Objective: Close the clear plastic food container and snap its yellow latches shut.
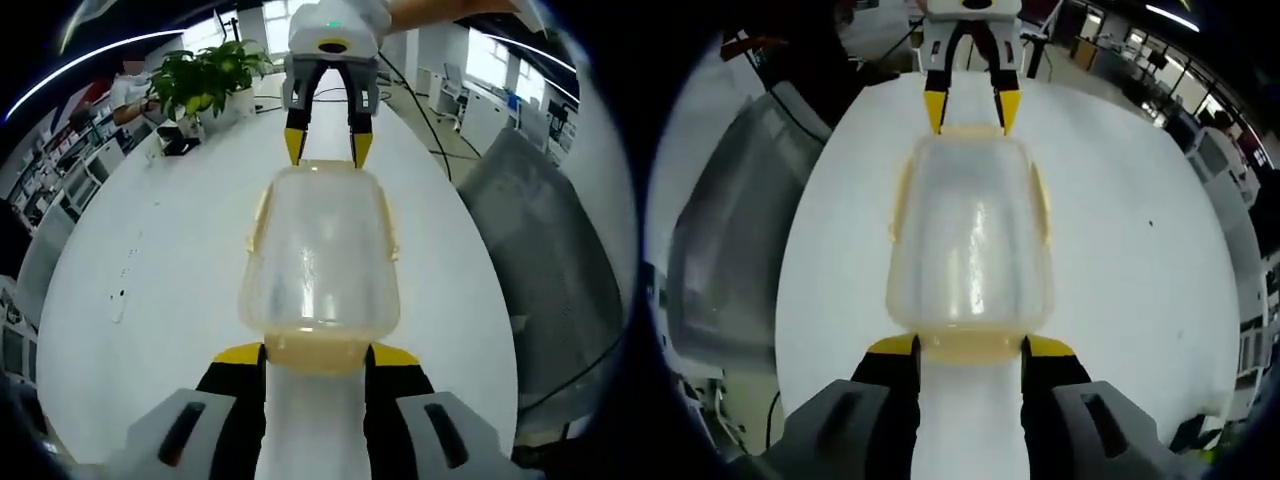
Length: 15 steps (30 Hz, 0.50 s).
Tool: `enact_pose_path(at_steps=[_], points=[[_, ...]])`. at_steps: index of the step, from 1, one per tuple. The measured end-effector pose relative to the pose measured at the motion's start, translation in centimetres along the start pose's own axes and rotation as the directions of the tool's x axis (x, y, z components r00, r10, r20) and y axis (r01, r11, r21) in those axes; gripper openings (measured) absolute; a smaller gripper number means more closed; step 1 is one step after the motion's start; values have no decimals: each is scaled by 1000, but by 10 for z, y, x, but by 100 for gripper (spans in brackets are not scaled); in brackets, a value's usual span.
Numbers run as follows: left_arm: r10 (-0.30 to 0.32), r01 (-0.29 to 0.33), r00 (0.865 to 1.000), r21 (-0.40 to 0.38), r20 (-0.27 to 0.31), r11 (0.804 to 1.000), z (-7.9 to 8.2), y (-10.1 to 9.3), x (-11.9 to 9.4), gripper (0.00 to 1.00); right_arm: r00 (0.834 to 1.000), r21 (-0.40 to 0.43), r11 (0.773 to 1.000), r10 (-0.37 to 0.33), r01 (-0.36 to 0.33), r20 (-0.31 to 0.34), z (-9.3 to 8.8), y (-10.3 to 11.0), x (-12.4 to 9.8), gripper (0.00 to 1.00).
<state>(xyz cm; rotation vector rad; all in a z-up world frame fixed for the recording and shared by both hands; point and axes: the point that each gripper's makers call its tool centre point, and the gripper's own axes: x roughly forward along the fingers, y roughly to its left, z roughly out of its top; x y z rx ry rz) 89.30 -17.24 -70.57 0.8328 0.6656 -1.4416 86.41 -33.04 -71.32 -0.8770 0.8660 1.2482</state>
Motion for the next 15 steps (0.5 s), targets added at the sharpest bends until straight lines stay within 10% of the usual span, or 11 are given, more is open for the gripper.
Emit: enact_pose_path(at_steps=[15], points=[[12,-12,999,4,-33,1000,-2,1,12,32,1000,-25,1000,9,-10,-30,-10,-6,8,36]])
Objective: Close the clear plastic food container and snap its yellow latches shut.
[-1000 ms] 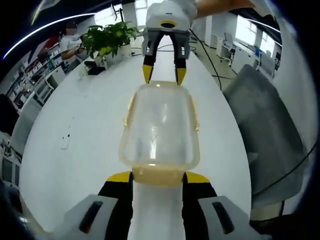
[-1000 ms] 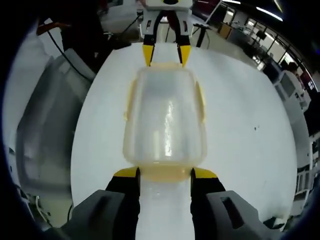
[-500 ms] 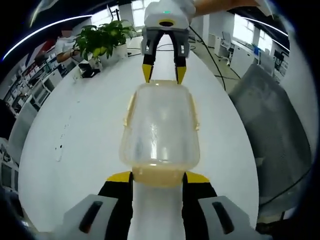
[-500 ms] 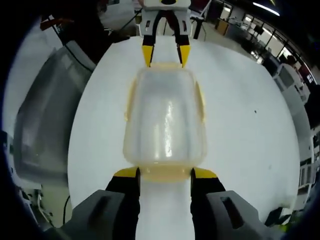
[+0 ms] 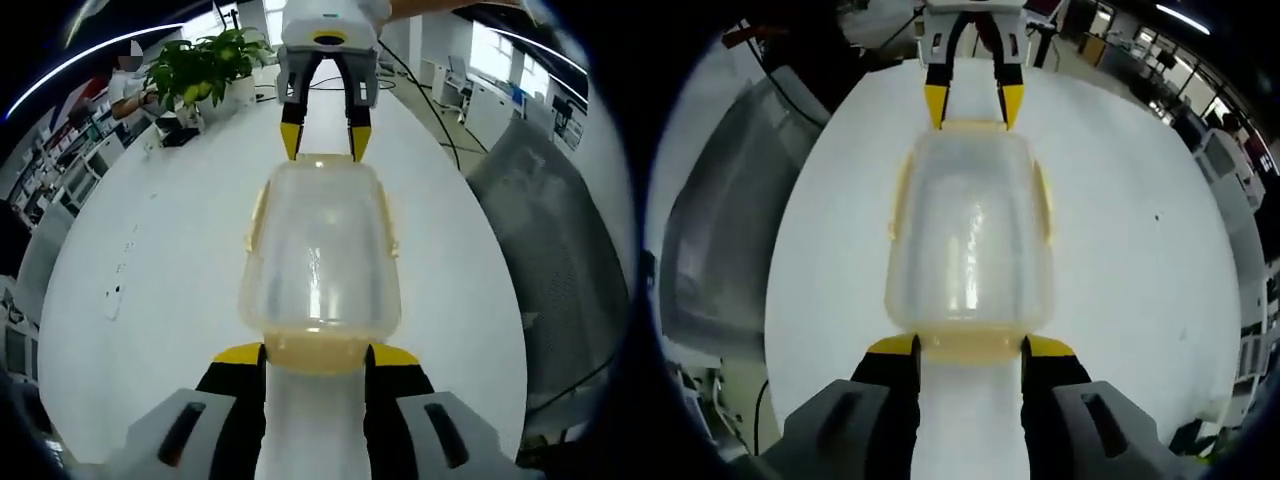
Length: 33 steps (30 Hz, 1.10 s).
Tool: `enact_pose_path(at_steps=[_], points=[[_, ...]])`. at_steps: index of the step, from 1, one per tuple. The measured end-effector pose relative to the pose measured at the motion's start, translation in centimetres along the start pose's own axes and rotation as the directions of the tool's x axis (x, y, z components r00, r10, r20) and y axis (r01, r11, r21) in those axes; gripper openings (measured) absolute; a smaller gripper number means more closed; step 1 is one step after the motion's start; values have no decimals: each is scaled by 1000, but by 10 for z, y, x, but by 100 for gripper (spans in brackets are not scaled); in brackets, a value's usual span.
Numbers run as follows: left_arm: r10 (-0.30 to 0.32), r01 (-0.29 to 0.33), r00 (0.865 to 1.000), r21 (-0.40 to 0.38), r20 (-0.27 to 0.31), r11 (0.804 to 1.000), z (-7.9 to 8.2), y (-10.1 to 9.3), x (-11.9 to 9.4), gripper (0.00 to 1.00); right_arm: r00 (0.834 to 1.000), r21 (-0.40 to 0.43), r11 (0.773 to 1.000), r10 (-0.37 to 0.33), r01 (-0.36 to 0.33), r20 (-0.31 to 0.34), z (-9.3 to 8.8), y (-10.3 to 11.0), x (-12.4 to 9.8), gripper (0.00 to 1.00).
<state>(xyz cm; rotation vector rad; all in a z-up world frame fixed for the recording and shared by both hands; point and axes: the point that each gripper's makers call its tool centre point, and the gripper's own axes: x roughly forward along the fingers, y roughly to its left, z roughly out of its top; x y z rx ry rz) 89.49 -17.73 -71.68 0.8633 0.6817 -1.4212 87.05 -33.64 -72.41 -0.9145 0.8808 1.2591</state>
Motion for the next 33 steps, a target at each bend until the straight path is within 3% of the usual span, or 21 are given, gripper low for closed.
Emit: enact_pose_path(at_steps=[26,33], points=[[-17,17,1000,27,-20,999,-3,-5,3,33,1000,22,1000,7,-7,4,-1,6,1,37],[-27,27,999,6,-27,1000,-7,-9,-2,36,1000,59,998,20,-19,-13,-9,8,-3,36]])
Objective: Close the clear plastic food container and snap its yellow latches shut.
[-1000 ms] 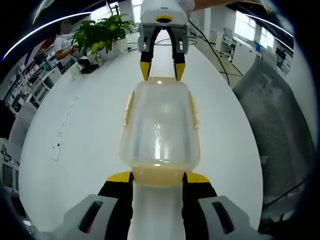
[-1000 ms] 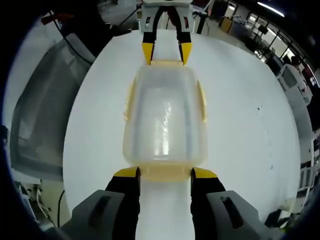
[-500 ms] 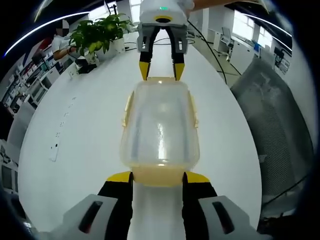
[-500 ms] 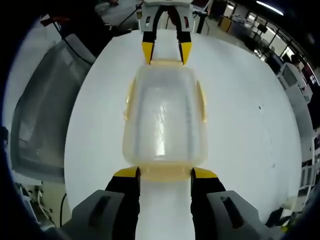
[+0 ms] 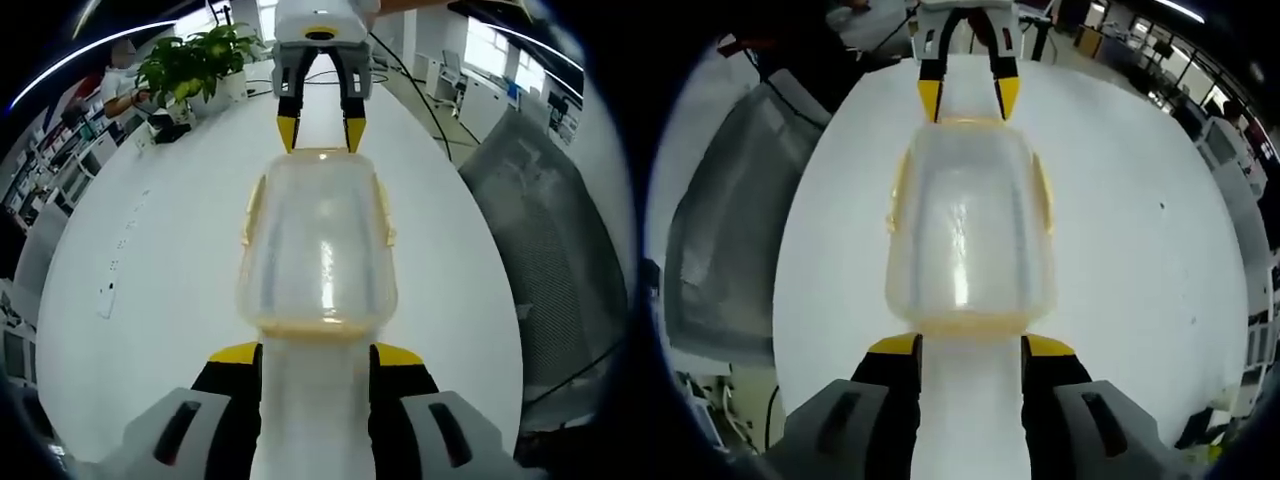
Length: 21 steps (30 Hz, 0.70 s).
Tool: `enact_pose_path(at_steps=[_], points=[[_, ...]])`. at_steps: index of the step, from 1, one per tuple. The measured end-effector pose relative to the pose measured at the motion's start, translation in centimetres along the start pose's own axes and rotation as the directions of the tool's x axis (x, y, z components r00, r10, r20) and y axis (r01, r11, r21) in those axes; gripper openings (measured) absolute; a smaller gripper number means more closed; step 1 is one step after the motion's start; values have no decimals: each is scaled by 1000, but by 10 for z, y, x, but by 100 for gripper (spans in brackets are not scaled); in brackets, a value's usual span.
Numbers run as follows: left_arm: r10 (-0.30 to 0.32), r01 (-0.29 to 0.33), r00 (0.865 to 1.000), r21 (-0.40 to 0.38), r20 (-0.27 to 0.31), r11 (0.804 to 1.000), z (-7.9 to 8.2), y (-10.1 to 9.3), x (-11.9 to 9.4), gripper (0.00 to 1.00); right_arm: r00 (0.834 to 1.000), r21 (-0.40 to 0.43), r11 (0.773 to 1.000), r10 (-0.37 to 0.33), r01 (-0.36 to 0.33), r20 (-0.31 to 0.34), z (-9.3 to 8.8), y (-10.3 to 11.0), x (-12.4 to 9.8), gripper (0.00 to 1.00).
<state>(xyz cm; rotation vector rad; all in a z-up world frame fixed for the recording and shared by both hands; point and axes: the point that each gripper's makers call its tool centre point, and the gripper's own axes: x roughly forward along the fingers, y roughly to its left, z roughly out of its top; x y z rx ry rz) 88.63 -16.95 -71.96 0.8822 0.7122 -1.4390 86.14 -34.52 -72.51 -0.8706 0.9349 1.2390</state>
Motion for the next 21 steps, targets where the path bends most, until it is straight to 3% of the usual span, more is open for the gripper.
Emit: enact_pose_path(at_steps=[7,14,21], points=[[16,-16,1000,-26,6,1000,1,0,-10,34,999,79,996,-37,35,22,3,-3,-13,31],[88,-82,995,-120,41,989,14,2,-20,31,991,198,974,-121,109,49,11,-8,-22,26],[168,-137,982,-298,83,945,20,1,-20,28,979,270,951,-180,147,100,26,-6,-25,24]])
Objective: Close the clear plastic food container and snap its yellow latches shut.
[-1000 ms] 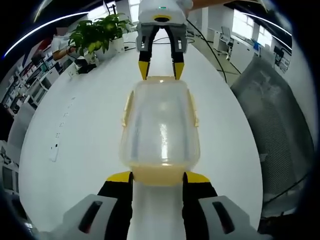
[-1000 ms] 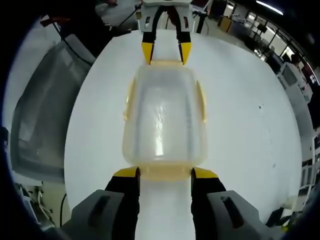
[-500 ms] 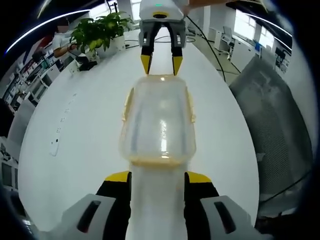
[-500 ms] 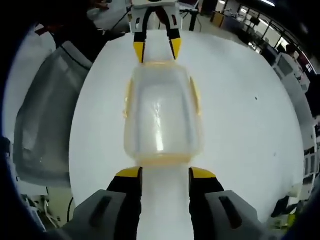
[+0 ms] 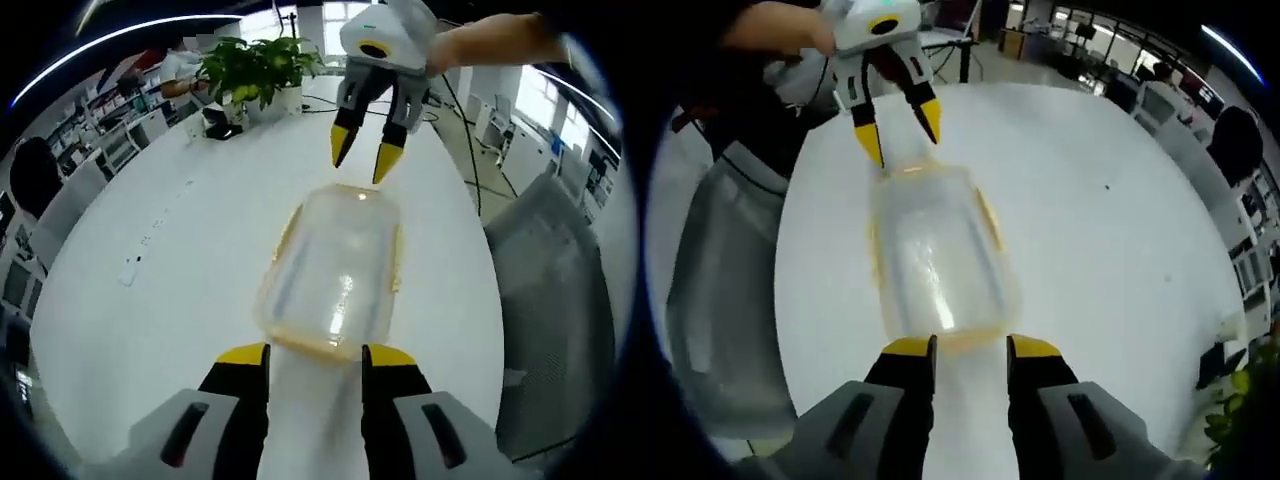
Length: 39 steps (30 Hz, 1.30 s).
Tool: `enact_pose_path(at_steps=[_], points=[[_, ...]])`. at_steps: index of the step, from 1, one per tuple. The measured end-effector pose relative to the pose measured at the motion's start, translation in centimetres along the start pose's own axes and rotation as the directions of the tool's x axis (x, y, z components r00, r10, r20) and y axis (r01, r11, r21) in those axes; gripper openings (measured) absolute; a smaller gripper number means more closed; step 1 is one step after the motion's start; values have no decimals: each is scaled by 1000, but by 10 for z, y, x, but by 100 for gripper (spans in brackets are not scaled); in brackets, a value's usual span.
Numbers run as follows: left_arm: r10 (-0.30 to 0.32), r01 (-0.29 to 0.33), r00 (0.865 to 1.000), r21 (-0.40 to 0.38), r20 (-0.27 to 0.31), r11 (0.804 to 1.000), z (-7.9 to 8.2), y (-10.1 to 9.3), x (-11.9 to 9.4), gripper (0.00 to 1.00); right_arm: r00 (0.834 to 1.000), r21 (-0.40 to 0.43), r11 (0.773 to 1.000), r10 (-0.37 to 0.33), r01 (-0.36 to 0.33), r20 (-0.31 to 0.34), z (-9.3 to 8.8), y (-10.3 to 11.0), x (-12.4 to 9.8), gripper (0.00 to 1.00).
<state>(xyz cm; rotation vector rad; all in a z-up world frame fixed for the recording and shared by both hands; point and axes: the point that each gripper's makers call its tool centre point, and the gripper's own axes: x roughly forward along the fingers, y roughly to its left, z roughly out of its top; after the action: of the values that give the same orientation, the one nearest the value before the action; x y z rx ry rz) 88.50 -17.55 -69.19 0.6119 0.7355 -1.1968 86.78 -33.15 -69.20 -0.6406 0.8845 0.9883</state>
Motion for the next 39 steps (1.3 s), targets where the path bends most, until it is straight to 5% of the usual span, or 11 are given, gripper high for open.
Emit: enact_pose_path(at_steps=[6,10,15,20,30,35,37,39], points=[[56,-55,998,-121,8,991,-4,-1,1,27,1000,59,998,-27,26,16,0,3,5,24],[101,-91,995,-254,27,963,-9,2,1,26,998,111,993,-50,46,32,-1,3,6,24],[149,-125,988,-341,47,932,-12,6,0,23,991,290,955,-93,61,98,1,-1,8,24],[158,-88,983,-509,96,856,-8,2,3,20,987,364,930,-105,55,121,-3,0,10,24],[145,-72,985,-555,88,829,-16,-5,12,18,983,451,892,-108,30,148,-8,7,16,23],[139,-45,985,-612,107,790,-16,-5,15,17,979,523,853,-112,6,173,-9,5,17,22],[137,-34,984,-646,110,763,-17,-5,16,17,976,569,822,-108,-19,189,-9,5,18,23],[132,-28,985,-644,114,765,-16,-5,17,17,973,628,777,-102,-53,209,-11,5,19,23]])
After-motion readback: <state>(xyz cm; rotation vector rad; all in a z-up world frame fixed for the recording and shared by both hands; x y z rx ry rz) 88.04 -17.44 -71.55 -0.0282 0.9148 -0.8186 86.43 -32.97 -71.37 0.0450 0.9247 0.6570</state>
